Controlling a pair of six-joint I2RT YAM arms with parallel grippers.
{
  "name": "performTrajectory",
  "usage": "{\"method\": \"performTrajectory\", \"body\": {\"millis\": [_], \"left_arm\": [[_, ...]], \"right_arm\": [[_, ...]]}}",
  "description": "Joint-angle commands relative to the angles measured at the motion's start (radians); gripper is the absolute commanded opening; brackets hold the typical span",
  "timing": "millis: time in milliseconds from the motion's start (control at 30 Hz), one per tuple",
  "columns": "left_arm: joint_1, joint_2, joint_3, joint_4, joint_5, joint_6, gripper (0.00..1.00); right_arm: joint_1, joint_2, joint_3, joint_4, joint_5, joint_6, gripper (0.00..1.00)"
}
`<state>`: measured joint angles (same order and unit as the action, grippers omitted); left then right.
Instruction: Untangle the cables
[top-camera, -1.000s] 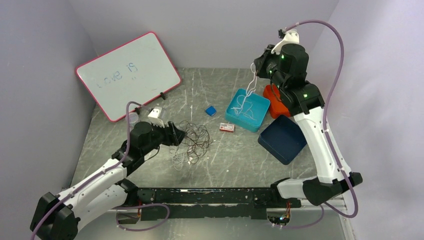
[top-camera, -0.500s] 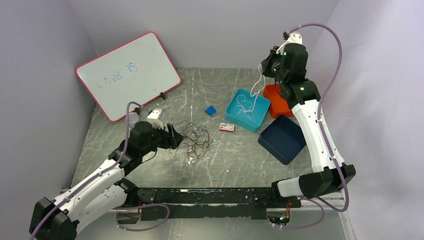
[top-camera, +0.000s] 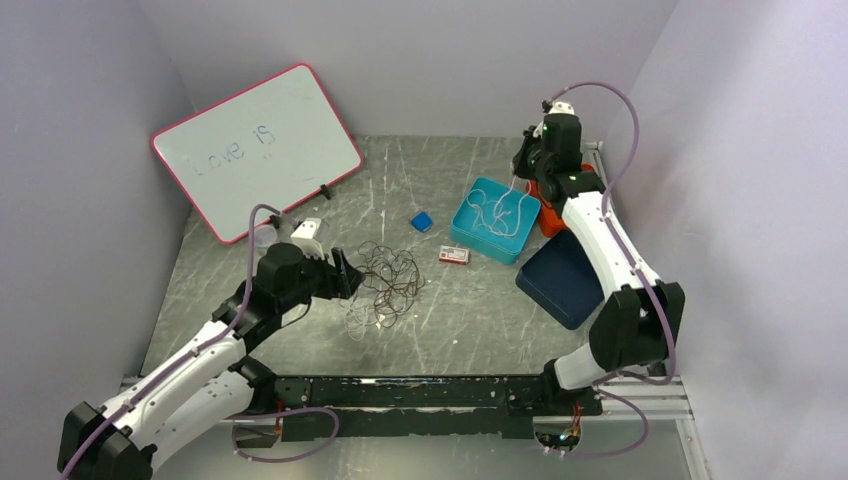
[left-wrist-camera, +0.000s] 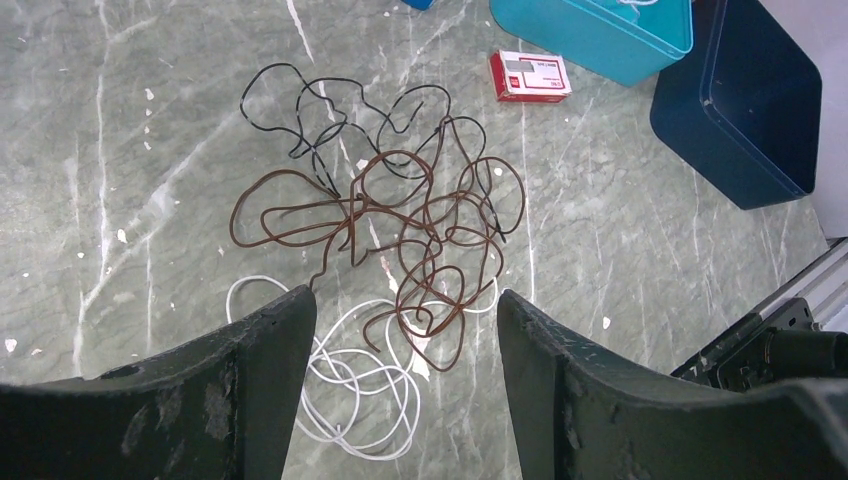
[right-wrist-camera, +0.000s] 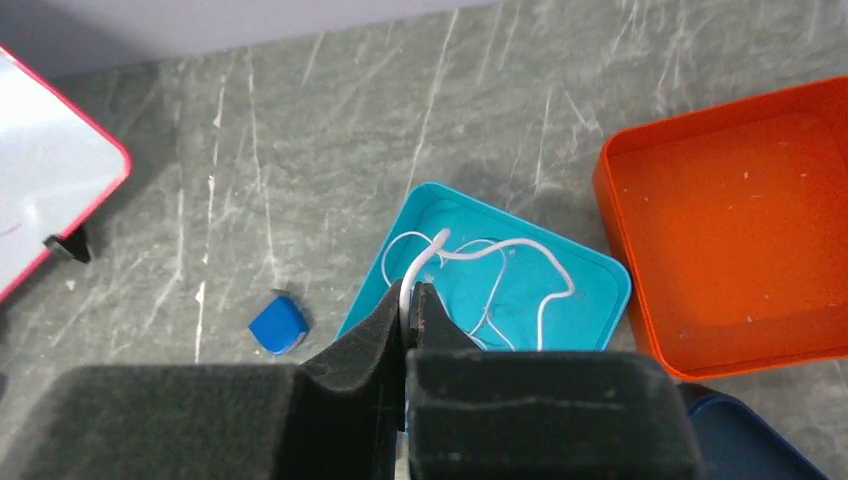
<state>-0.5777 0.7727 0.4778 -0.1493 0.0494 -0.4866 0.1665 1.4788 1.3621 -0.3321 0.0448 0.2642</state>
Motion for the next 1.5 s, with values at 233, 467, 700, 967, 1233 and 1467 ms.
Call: {"method": "performTrajectory", "body": {"millis": [233,467,700,967,1233,1467], "left_arm": [[-0.005,-0.045,0.002,-0.04,-0.024,-0.009,0.72],[-0.005,-0.049,-0.006,-0.049,-0.022,-0.014,0.72],[-0.005,-0.04,-0.012,-0.032,-0.008,-0.022,0.72],[-0.005,-0.032,-0.017,-0.031,-0.005,-0.024,0.72],[-0.005,-0.05,-0.027,-0.04,-0.012,-0.033,0.72],[-0.004,-0.061,-0.027,-0.053,-0.019,-0.031,0.72]], "right_arm": [[-0.022,0.141,-0.064,0.15,-0.073,-0.011,0.0],[-0.021,0.22,-0.107,0.135,-0.119,-0.019,0.0],[-0.019,0.272,-0.125,0.076,-0.151,-0.026,0.0],[-0.008,0.349,-0.128,0.009,-0.125,-0.05,0.04],[0.027,0.408,-0.115,0.008,-0.108,-0.061,0.05],[0.054,0.374,-0.097,-0.005,-0.07,-0.065,0.17]]}}
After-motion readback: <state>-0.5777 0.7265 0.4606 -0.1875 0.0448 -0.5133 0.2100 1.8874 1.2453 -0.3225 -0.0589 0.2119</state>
